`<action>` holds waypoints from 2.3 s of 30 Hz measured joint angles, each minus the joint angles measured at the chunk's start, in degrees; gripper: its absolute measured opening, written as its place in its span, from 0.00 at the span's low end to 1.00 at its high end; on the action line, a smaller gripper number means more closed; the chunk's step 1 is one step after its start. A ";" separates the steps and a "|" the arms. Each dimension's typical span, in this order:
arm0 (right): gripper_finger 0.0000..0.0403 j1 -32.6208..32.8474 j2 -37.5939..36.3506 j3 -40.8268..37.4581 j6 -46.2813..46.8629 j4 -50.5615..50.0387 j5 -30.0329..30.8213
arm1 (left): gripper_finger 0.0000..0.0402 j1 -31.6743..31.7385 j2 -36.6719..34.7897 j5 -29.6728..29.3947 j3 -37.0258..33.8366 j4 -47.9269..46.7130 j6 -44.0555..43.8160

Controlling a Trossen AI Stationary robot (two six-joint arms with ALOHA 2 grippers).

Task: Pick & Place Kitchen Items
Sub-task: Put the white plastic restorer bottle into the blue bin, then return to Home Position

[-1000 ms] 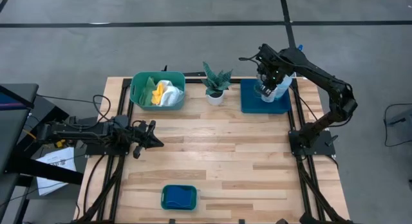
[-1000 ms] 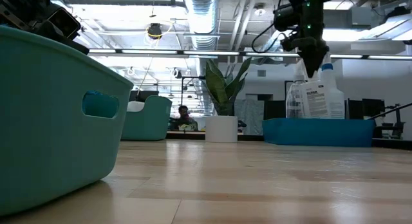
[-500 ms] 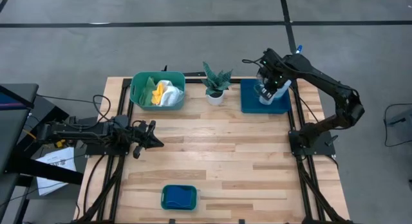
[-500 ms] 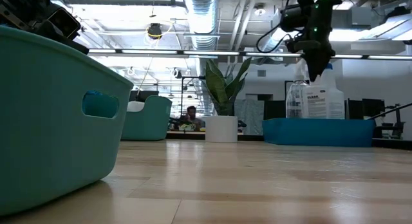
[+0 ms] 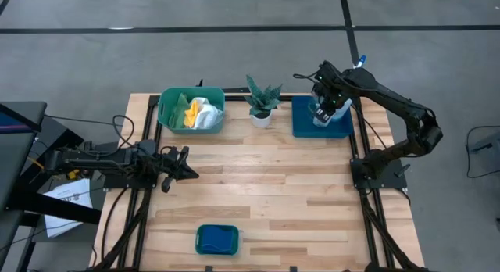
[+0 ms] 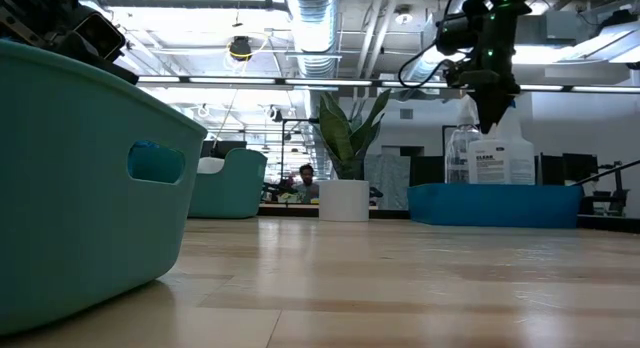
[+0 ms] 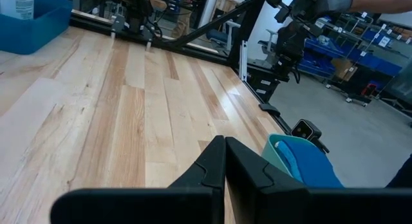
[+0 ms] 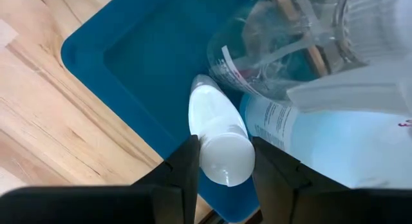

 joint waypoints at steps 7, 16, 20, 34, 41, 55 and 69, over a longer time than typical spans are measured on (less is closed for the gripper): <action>0.35 0.04 0.09 -0.09 0.42 -0.20 0.66 | 0.01 -0.02 0.00 -0.11 0.00 -0.01 0.00; 0.70 0.04 -0.10 0.52 2.81 -0.48 3.89 | 0.01 -0.02 0.00 -0.09 0.00 0.01 0.00; 0.72 0.42 -1.00 2.82 5.21 -0.92 4.07 | 0.01 -0.02 0.00 -0.06 0.00 0.01 0.00; 0.72 8.03 -11.11 5.81 18.73 0.13 1.32 | 0.01 0.00 0.00 0.11 0.00 -0.01 0.00; 0.65 17.66 -14.53 5.81 29.18 7.46 0.87 | 0.01 -0.01 0.00 0.07 0.00 -0.01 0.00; 0.03 39.31 -6.59 -0.32 36.20 32.84 0.97 | 0.01 -0.02 0.00 -0.11 0.00 0.01 0.00; 0.00 48.95 10.32 -8.08 37.25 75.48 2.94 | 0.01 0.00 0.00 0.00 0.00 -0.01 0.00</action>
